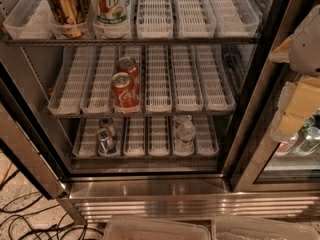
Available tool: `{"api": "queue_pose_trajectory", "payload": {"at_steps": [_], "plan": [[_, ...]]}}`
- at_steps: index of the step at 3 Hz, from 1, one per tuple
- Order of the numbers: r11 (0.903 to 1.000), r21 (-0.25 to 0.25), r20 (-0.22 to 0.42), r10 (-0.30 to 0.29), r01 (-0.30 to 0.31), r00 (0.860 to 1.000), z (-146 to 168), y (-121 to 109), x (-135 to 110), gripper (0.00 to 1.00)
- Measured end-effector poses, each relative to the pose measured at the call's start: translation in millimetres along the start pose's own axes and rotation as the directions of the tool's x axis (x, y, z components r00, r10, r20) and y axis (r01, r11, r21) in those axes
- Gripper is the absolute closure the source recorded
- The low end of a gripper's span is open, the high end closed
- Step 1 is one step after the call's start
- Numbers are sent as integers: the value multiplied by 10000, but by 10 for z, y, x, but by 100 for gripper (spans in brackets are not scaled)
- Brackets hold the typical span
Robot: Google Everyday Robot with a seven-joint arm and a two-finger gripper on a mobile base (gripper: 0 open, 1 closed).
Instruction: Pick 7up can from top shelf of fridge
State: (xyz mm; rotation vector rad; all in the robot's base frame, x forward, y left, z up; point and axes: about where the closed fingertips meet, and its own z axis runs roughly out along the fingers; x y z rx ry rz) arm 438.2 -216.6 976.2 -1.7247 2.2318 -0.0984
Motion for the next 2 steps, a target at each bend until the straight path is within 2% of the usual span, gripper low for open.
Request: {"api": "queue_pose_trajectory", "payload": {"at_steps": [1,2], "plan": [[10000,0,1,0,0,10000,0,0,0,0],[10000,38,316,22,-23,9995,30,21,-66,0]]}}
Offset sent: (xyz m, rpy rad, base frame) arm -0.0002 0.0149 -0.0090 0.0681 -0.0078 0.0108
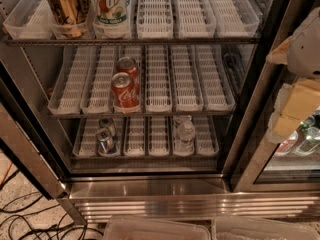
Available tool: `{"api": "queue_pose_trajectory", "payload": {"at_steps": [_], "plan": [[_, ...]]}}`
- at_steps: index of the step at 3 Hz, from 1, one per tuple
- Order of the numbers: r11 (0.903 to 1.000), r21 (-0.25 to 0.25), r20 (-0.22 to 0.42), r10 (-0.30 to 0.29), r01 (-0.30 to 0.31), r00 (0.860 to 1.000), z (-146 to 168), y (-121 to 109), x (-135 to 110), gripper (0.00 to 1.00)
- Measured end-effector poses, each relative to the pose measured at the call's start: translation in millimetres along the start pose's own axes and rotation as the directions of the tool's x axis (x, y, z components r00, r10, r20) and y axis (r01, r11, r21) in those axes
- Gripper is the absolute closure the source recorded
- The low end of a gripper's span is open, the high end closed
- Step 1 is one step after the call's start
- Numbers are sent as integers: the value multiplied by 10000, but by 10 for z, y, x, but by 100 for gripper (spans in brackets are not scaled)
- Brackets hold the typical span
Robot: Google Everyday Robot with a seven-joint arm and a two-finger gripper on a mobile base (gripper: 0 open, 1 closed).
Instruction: Pick 7up can from top shelf of fridge
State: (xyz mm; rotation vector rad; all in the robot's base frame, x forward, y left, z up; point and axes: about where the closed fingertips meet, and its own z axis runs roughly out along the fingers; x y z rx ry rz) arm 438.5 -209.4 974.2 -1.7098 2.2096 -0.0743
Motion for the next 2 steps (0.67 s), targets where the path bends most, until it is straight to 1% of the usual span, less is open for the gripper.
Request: {"api": "queue_pose_trajectory", "payload": {"at_steps": [1,2], "plan": [[9998,-13,458,205,-205,9987,56,57,-76,0],[9995,-94,1279,310,-300,9913,119,189,-207,0]]}}
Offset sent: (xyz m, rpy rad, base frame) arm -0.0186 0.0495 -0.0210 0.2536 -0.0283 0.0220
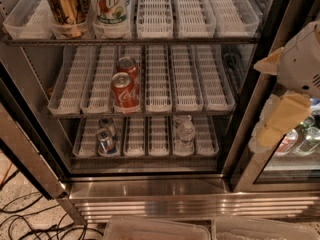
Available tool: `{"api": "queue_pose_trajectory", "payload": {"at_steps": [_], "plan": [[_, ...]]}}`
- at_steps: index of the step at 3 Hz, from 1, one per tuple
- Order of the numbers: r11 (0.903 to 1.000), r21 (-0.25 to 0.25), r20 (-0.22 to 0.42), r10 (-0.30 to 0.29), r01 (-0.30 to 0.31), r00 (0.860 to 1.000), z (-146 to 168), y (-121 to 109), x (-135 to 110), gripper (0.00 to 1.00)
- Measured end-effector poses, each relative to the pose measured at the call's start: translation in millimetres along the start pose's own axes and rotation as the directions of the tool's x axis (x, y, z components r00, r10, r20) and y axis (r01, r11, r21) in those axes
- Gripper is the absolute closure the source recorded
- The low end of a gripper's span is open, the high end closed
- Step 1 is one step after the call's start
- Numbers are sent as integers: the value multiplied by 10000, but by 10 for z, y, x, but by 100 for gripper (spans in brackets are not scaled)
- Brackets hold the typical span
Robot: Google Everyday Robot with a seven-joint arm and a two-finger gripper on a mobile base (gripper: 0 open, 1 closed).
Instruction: Pick 7up can from top shelf of fridge
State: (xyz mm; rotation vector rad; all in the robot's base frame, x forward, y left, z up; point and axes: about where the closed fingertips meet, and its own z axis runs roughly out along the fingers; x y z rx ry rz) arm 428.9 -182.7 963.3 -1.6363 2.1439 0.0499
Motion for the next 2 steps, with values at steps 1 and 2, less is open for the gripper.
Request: {"api": "queue_pose_trajectory", "payload": {"at_steps": [1,2], "plan": [[9999,-157,1146,27,-9,9934,110,192,-203,0],[9997,-198,2572,-93,149,9663,256,344,-442,0]]}}
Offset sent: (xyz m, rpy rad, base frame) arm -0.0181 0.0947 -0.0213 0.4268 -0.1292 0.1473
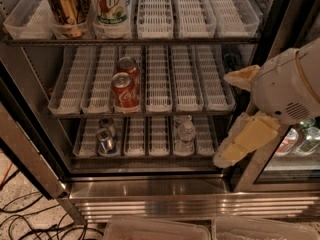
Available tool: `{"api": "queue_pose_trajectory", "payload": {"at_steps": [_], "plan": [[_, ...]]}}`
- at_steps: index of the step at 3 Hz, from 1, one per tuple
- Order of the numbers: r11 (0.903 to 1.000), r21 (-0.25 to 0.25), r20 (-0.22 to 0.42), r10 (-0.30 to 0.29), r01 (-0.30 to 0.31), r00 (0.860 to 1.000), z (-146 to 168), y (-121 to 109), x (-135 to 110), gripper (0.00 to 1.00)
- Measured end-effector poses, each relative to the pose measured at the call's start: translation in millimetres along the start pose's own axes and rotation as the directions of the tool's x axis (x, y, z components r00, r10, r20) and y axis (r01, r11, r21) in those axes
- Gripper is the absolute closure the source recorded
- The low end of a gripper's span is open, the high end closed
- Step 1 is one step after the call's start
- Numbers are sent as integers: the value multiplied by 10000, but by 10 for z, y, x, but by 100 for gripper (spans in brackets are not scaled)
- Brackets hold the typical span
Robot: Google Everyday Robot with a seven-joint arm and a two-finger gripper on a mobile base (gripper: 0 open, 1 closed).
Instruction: Pick 7up can from top shelf of fridge
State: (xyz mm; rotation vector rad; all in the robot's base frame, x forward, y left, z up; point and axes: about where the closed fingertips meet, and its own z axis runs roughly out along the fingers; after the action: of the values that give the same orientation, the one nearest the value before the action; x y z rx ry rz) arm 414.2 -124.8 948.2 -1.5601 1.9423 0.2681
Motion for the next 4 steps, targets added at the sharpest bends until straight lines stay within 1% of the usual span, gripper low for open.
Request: {"api": "queue_pose_trajectory", "payload": {"at_steps": [1,2,3,4], "plan": [[9995,148,1586,-294,274,9869,213,43,-235,0],[9968,728,3084,-530,320,9498,344,19,-410,0],[9969,767,4431,-186,-172,8963,371,93,-593,0],[9967,677,4978,43,-438,8673,285,97,-758,0]]}}
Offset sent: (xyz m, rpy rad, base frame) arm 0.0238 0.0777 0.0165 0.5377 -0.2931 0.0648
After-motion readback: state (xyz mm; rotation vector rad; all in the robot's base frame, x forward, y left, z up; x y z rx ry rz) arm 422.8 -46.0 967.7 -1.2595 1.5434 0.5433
